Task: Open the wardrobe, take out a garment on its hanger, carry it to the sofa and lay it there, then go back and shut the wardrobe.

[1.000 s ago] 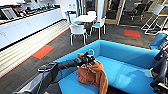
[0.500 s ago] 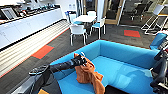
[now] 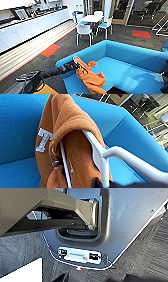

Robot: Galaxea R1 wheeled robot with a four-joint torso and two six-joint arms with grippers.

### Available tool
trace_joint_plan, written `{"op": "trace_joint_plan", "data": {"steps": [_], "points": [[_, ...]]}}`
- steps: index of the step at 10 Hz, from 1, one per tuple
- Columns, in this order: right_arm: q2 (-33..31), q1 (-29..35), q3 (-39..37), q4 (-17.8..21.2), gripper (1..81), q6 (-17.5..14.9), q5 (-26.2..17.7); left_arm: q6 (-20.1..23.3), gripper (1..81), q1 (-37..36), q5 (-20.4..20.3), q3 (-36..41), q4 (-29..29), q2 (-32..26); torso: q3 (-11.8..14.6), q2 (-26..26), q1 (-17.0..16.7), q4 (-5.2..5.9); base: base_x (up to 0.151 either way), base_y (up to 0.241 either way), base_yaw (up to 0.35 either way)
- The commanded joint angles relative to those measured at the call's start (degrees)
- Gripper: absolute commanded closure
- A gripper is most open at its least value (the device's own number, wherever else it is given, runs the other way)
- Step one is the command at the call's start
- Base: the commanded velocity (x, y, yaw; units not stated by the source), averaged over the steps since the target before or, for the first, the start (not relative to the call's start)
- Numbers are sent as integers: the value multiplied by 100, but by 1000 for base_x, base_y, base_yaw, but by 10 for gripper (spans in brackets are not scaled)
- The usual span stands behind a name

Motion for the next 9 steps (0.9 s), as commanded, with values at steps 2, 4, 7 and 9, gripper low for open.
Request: {"op": "trace_joint_plan", "data": {"steps": [2,4,7,9], "points": [[72,-65,36,-13,10,-28,-416,82,811,-709,100,751,465,-304,0,0,-2,22,0,0,0],[72,-64,36,-13,10,-28,-416,82,10,-507,135,1006,667,-498,0,0,-2,19,0,0,0],[81,-82,36,-13,10,-36,-416,82,10,-32,65,1086,896,-813,2,0,-2,19,0,0,0],[81,-55,36,22,10,-36,-416,90,10,696,-75,1085,1314,-1173,2,-2,-2,19,0,0,0]]}}
